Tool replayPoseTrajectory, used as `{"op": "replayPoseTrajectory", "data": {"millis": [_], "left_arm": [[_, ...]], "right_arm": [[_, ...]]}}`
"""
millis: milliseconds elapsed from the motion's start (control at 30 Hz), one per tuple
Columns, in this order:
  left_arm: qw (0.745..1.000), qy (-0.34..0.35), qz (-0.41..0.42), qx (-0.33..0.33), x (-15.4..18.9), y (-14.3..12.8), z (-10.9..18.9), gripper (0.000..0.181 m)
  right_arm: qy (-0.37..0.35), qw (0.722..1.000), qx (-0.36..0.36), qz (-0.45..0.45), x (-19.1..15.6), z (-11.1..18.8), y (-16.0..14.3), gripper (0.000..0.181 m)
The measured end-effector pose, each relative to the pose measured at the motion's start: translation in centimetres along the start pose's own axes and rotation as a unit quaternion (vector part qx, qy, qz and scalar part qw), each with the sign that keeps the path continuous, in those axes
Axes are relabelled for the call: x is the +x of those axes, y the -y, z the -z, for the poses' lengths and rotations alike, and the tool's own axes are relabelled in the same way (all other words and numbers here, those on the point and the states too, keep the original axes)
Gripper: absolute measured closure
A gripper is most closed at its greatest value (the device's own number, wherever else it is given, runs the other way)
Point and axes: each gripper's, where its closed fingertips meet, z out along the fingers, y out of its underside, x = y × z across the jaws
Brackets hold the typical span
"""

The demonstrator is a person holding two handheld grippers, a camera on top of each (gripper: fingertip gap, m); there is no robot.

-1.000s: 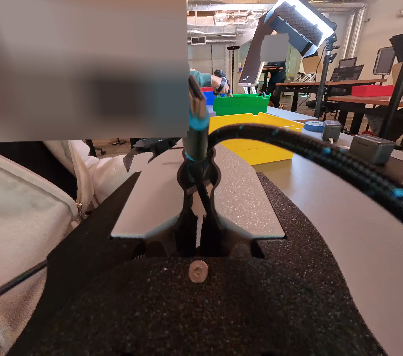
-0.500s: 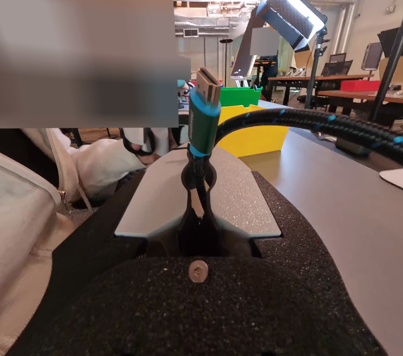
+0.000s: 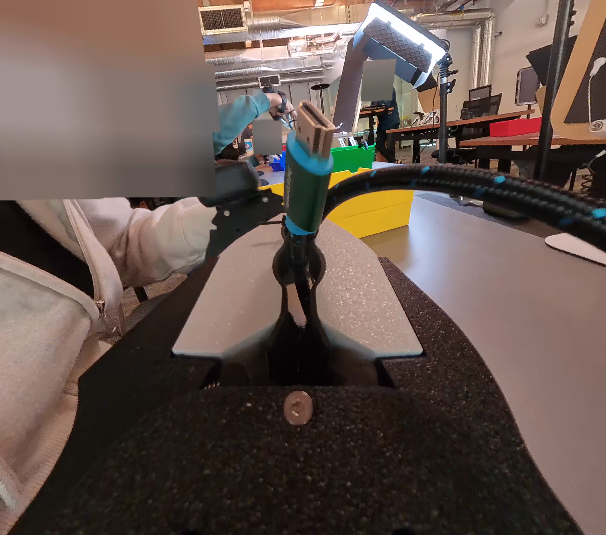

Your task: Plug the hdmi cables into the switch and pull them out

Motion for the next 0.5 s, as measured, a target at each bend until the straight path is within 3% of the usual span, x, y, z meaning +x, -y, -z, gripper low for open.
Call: {"op": "replayPoseTrajectory", "data": {"millis": [100, 133, 200, 300, 433, 500], "left_arm": [[0.996, -0.065, 0.011, -0.068, 0.5, -0.6, -1.6, 0.075], [0.995, -0.078, 0.019, -0.056, 0.5, -0.1, -1.9, 0.079], [0.996, -0.084, 0.016, -0.011, 0.6, 1.3, -2.3, 0.113], [0.997, -0.079, 0.007, -0.006, 1.0, 0.8, -1.8, 0.113], [0.995, -0.067, 0.059, 0.046, 2.1, 0.7, 4.2, 0.113], [0.995, -0.039, 0.085, 0.022, 2.6, -1.4, 7.9, 0.113]], "right_arm": [[0.001, 1.0, 0.007, -0.001, 0.0, 0.2, 0.2, 0.174], [0.001, 1.0, 0.009, -0.003, 0.0, 0.3, 0.2, 0.174], [-0.002, 1.0, 0.012, -0.008, 0.2, 0.4, 0.1, 0.174], [-0.006, 1.0, 0.018, -0.01, 0.3, 0.8, 0.3, 0.174], [-0.014, 0.999, 0.028, -0.017, 0.8, 1.4, 0.5, 0.174], [-0.012, 0.999, 0.029, -0.028, 0.9, 1.4, 0.4, 0.174]]}}
